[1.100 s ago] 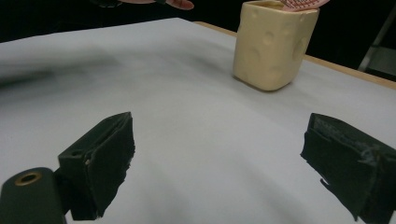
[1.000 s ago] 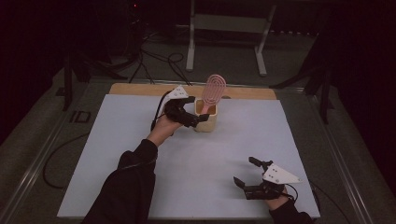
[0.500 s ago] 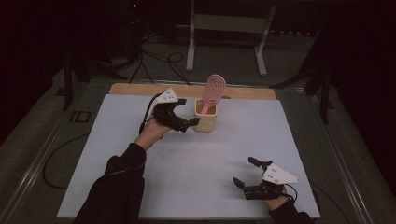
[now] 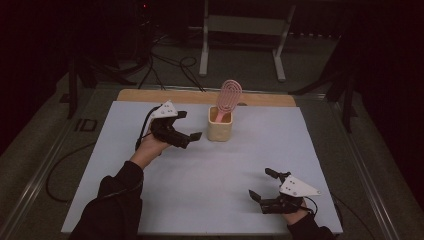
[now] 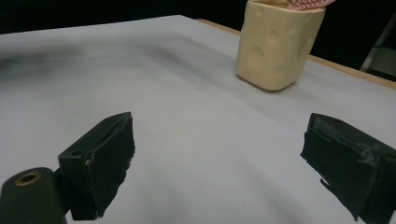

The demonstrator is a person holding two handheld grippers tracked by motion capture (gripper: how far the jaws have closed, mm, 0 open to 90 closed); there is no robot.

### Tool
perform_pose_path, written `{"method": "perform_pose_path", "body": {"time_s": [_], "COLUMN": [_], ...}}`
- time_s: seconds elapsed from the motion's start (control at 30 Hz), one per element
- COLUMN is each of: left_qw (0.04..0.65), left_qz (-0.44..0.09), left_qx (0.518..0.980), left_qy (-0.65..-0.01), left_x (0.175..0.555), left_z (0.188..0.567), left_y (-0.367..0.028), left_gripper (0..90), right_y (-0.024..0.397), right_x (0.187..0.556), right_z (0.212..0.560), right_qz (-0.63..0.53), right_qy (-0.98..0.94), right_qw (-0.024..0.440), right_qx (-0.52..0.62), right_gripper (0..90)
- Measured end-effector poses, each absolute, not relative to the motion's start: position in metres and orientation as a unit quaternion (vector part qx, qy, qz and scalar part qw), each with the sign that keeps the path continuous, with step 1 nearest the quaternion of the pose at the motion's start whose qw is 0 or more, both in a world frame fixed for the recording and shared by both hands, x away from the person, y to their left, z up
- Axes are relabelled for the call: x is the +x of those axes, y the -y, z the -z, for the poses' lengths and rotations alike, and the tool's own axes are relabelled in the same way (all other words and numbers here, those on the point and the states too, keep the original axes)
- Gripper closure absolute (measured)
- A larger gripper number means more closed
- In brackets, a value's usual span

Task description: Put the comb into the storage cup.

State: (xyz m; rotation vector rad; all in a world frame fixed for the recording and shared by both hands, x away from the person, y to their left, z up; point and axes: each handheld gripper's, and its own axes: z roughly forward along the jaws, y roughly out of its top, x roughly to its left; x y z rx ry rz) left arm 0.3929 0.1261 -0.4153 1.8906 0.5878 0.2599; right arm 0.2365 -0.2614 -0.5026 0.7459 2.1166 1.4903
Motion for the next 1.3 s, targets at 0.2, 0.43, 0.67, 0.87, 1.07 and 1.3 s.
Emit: {"method": "perform_pose_path", "body": {"time_s": [0.2,0.43,0.67,0.87,1.07,1.3], "left_qw": [0.533,0.527,0.518,0.511,0.504,0.501], "left_qz": [-0.122,-0.135,-0.147,-0.15,-0.152,-0.156], "left_qx": [0.798,0.797,0.796,0.797,0.8,0.799], "left_qy": [-0.252,-0.264,-0.275,-0.284,-0.288,-0.293], "left_x": [0.382,0.369,0.355,0.344,0.33,0.314], "left_z": [0.418,0.419,0.423,0.429,0.434,0.441], "left_y": [-0.143,-0.166,-0.187,-0.202,-0.214,-0.225], "left_gripper": [0.0,0.0,0.0,0.0,0.0,0.0], "right_y": [0.261,0.26,0.26,0.259,0.258,0.258], "right_x": [0.237,0.237,0.237,0.238,0.238,0.238], "right_z": [0.503,0.503,0.503,0.503,0.503,0.503], "right_qz": [-0.539,-0.538,-0.536,-0.534,-0.534,-0.532], "right_qy": [-0.767,-0.767,-0.769,-0.77,-0.771,-0.772], "right_qw": [0.222,0.222,0.222,0.222,0.221,0.221], "right_qx": [0.269,0.27,0.27,0.269,0.268,0.267], "right_gripper": [9.0,8.9,8.9,8.9,8.9,9.0]}}
